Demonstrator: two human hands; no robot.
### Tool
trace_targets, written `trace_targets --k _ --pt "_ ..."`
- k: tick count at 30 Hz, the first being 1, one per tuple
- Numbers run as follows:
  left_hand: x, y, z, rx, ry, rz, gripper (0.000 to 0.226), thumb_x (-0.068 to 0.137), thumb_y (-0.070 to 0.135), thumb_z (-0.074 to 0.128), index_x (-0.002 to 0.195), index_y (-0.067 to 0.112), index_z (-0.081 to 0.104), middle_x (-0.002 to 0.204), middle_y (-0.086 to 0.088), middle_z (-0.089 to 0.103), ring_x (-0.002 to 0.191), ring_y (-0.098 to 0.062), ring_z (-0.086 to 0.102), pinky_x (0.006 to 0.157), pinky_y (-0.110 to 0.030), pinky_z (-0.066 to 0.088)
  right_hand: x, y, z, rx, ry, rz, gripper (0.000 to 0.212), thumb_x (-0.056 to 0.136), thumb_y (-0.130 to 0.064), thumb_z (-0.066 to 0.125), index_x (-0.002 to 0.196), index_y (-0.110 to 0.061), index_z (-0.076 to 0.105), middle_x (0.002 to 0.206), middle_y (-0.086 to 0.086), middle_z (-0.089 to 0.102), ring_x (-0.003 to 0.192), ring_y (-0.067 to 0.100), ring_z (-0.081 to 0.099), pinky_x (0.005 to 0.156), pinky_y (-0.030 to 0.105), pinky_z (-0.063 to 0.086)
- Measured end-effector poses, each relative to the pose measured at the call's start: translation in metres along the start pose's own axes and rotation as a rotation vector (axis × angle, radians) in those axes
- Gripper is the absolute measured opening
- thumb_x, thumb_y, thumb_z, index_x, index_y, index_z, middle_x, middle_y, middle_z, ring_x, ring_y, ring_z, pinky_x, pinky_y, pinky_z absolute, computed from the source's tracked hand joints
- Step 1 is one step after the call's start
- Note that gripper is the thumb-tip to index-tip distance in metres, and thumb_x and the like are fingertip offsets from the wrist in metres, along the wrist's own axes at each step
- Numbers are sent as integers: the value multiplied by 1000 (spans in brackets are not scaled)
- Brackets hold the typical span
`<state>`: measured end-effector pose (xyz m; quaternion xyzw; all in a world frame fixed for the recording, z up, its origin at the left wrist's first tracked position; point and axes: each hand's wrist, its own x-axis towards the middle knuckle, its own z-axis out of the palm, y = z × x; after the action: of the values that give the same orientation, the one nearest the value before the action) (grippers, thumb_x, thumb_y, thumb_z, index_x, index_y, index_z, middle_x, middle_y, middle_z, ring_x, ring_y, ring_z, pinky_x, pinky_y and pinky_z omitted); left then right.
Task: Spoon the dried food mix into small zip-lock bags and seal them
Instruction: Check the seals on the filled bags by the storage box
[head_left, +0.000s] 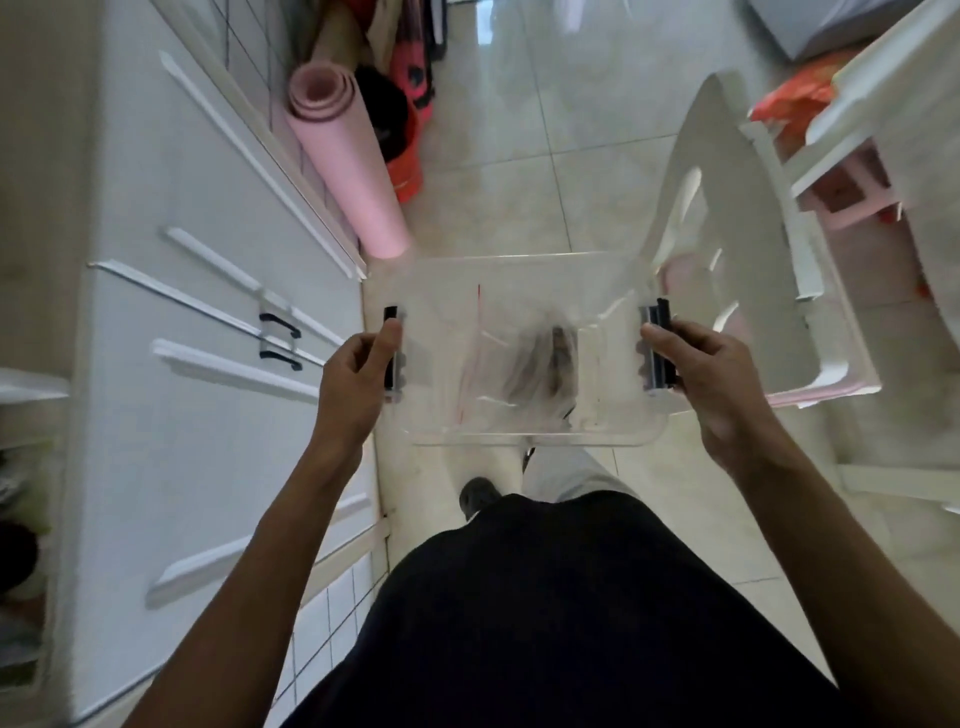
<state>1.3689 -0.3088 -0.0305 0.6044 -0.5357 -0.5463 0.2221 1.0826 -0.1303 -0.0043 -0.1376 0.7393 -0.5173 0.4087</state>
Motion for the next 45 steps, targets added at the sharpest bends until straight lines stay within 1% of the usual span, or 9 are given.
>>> trace_targets --k 3,12,17,21,27,32,36,42,45 --pt "41 20 8 3 18 -4 54 96 58 63 99 5 71 85 -6 75 73 -12 67 68 -32 58 45 -24 12 -4 -15 2 9 96 -28 71 103 -25 77 90 -5 79 78 8 73 73 29 55" --pt "141 88 41 -71 173 -49 58 93 65 63 96 8 70 79 3 74 67 -7 66 60 -21 57 199 -125 45 -67 -160 8 5 97 -28 70 99 -29 74 86 -9 78 76 4 71 72 26 54" --pt "182 116 54 -168 276 -118 71 78 78 64 94 9 71 85 -6 74 74 -15 66 72 -38 58 281 -182 69 -151 -284 -37 10 96 -28 71 106 -26 74 93 -4 77 83 9 70 70 23 55" --pt "208 126 53 -243 369 -149 75 76 78 64 96 7 71 80 3 73 72 -11 66 73 -35 56 334 -212 102 -207 -375 -33 6 95 -28 73 100 -26 76 84 -7 78 77 8 69 64 19 55" --pt "244 126 36 -313 518 -193 83 74 84 61 94 4 67 92 -23 68 76 -21 61 76 -40 50 392 -243 174 -311 -533 -45 6 96 -27 71 99 -26 77 84 -7 78 76 10 69 70 28 54" --pt "260 131 6 -402 674 -241 101 68 95 59 92 -4 62 92 -27 64 75 -23 58 74 -43 48 416 -278 255 -398 -696 -69 9 97 -25 71 99 -21 78 81 -4 76 79 16 66 70 28 54" --pt "265 134 -16 -478 825 -292 78 75 88 60 82 11 70 83 -14 71 69 -15 64 73 -41 52 428 -308 319 -422 -871 -78 13 94 -27 73 93 -17 82 83 8 68 75 21 61 73 39 49" --pt "242 150 -32 -527 1062 -298 71 79 84 58 87 14 69 86 -19 68 74 -23 62 73 -44 49 432 -339 412 -488 -1145 -103 12 94 -30 72 95 -24 82 82 -5 72 76 9 66 68 23 52" --pt "232 161 -31 -577 1210 -301 64 81 80 60 82 16 69 78 -9 67 70 -17 60 68 -39 47 427 -352 448 -532 -1254 -124 24 90 -36 75 104 -16 78 89 1 73 84 20 67 76 35 52"
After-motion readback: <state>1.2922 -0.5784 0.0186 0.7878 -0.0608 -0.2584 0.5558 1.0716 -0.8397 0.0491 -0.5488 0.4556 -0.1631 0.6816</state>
